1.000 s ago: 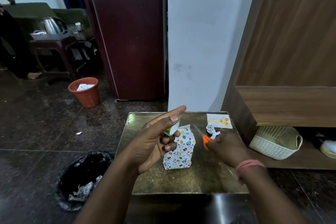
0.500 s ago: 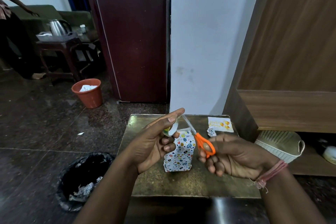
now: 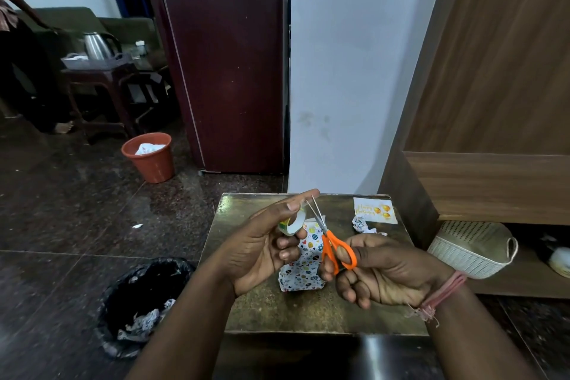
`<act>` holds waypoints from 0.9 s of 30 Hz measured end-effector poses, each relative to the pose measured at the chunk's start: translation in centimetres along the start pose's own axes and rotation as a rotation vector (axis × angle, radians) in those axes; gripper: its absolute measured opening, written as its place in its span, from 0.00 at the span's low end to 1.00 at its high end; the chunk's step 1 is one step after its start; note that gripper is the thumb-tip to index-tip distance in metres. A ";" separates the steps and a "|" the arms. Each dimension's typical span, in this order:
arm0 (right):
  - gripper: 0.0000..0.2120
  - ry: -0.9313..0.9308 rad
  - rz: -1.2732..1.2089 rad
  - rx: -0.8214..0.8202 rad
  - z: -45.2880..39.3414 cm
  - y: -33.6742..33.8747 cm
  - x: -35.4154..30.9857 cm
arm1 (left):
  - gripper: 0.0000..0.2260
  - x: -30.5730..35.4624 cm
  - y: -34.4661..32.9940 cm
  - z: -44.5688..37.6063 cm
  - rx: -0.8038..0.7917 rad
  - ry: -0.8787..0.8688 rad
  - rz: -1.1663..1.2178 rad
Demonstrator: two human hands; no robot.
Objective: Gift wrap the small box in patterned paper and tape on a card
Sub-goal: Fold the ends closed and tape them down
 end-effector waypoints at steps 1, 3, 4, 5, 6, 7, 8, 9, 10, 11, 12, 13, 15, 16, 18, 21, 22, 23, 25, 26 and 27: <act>0.16 0.003 -0.007 -0.001 0.0 0.1 0.0 | 0.24 -0.1 0.0 0.0 -0.002 0.006 -0.001; 0.16 0.012 -0.014 -0.005 0.0 0.1 -0.1 | 0.24 -0.2 -0.1 0.0 -0.012 0.022 -0.010; 0.16 0.016 -0.015 -0.004 -0.1 0.1 -0.2 | 0.24 -0.3 -0.2 0.0 -0.020 0.030 -0.014; 0.16 0.019 -0.017 -0.003 -0.1 0.1 -0.2 | 0.24 -0.4 -0.3 0.0 -0.029 0.037 -0.017; 0.16 0.023 -0.019 -0.002 -0.1 0.1 -0.3 | 0.24 -0.4 -0.4 0.1 -0.039 0.043 -0.021; 0.16 0.028 -0.020 -0.001 -0.1 0.1 -0.3 | 0.25 -0.5 -0.5 0.1 -0.049 0.047 -0.027; 0.16 0.032 -0.021 0.000 -0.1 0.1 -0.3 | 0.25 -0.5 -0.6 0.2 -0.052 0.047 -0.031; 0.16 0.034 -0.022 0.000 -0.1 0.2 -0.3 | 0.25 -0.5 -0.5 0.2 -0.051 0.048 -0.031; 0.16 0.037 -0.023 -0.002 -0.1 0.2 -0.3 | 0.25 -0.5 -0.5 0.2 -0.050 0.050 -0.030; 0.16 0.042 -0.025 -0.002 -0.1 0.2 -0.4 | 0.25 -0.4 -0.5 0.1 -0.050 0.051 -0.031; 0.15 0.048 -0.027 0.000 -0.1 0.3 -0.4 | 0.25 -0.4 -0.5 0.1 -0.051 0.050 -0.034; 0.15 0.054 -0.030 0.007 -0.1 0.3 -0.5 | 0.25 -0.4 -0.5 0.1 -0.053 0.047 -0.036; 0.13 0.066 -0.039 0.030 -0.1 0.4 -0.7 | 0.25 -0.3 -0.4 0.2 -0.058 0.040 -0.032; 0.13 0.070 -0.039 0.041 -0.1 0.4 -0.7 | 0.25 -0.3 -0.4 0.2 -0.060 0.036 -0.028; 0.13 0.076 -0.009 0.058 0.0 0.4 -0.8 | 0.25 -0.3 -0.3 0.2 -0.063 0.033 -0.029; 0.14 0.093 0.077 0.055 0.7 0.5 -1.1 | 0.26 -0.2 -0.1 0.2 -0.059 0.026 -0.038; 0.14 0.114 0.083 0.063 1.1 0.6 -1.5 | 0.26 0.0 -0.1 0.3 -0.063 0.016 -0.044; 0.14 0.148 0.076 0.092 1.5 0.8 -2.0 | 0.26 0.1 -0.1 0.3 -0.068 0.006 -0.053; 0.14 0.227 0.061 0.262 2.2 2.5 -2.8 | 0.26 0.3 -0.1 0.2 -0.067 -0.020 -0.069; 0.12 0.247 0.107 0.412 2.7 3.9 -3.0 | 0.27 0.4 -0.1 0.2 -0.064 -0.038 -0.072; 0.09 0.227 0.231 0.597 3.1 6.0 -2.9 | 0.27 0.5 -0.2 0.1 -0.060 -0.057 -0.072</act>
Point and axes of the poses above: each hand's wrist, its own z-axis away from the middle knuckle, its own y-axis out of the back of the hand, x = y × z, the point moved 7 cm from there along -z, towards the middle knuckle, and after that the axes turned 7 degrees about -z, right-handed, at the moved point
